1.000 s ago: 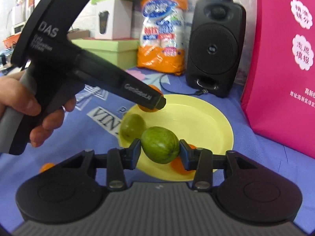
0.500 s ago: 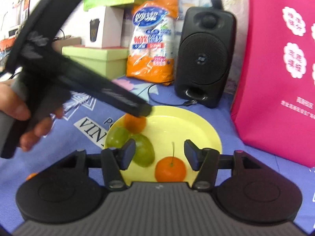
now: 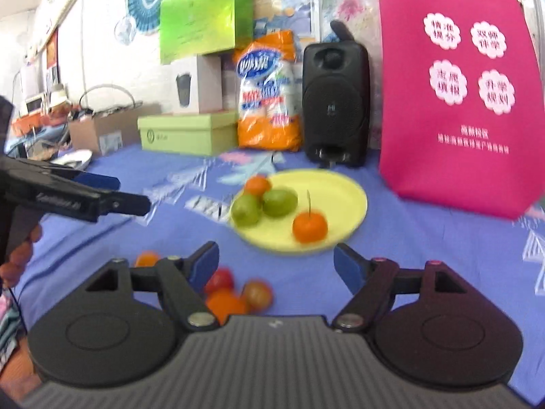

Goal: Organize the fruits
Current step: 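Grasp a small kiwi with the left tool while the right tool grasps an orange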

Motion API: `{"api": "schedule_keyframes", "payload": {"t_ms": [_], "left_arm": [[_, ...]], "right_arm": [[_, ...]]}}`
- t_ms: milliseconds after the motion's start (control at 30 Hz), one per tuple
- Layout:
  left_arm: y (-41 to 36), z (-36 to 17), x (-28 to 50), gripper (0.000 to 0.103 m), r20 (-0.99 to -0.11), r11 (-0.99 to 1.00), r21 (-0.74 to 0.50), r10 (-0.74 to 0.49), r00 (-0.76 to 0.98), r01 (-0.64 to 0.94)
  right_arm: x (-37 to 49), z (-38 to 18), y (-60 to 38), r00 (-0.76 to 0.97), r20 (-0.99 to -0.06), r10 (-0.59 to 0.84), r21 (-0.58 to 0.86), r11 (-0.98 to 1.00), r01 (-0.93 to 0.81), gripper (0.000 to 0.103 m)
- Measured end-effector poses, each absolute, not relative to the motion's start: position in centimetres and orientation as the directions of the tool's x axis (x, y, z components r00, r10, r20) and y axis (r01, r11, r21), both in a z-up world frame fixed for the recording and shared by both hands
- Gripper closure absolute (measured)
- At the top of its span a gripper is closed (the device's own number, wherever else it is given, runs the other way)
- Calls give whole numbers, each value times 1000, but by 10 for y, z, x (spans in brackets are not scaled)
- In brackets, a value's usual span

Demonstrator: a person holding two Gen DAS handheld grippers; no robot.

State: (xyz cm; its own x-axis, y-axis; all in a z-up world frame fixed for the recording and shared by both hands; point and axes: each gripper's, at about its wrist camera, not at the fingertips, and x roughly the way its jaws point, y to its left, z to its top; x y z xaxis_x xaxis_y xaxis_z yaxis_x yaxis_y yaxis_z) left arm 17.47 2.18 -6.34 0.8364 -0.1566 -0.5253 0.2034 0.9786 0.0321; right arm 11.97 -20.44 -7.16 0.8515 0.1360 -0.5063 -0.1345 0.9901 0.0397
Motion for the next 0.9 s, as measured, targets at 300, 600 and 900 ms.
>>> {"api": "schedule_keyframes", "payload": {"t_ms": [300,600,900], "left_arm": [[-12,-88,107,18,-529,947,90,-217,820,309],[-23,-109,113,36,-600,942,79,-217,770,327],[-28,-119,131,42,-620,942,45,-235,748,333]], "right_arm": [[85,-100,-200,807,-572,148,57,988,-141,47],[90,-104,-198,788,-584,195,91,980,-175,51],[107,-108,-186,777,-602,185,64,981,-184,51]]}}
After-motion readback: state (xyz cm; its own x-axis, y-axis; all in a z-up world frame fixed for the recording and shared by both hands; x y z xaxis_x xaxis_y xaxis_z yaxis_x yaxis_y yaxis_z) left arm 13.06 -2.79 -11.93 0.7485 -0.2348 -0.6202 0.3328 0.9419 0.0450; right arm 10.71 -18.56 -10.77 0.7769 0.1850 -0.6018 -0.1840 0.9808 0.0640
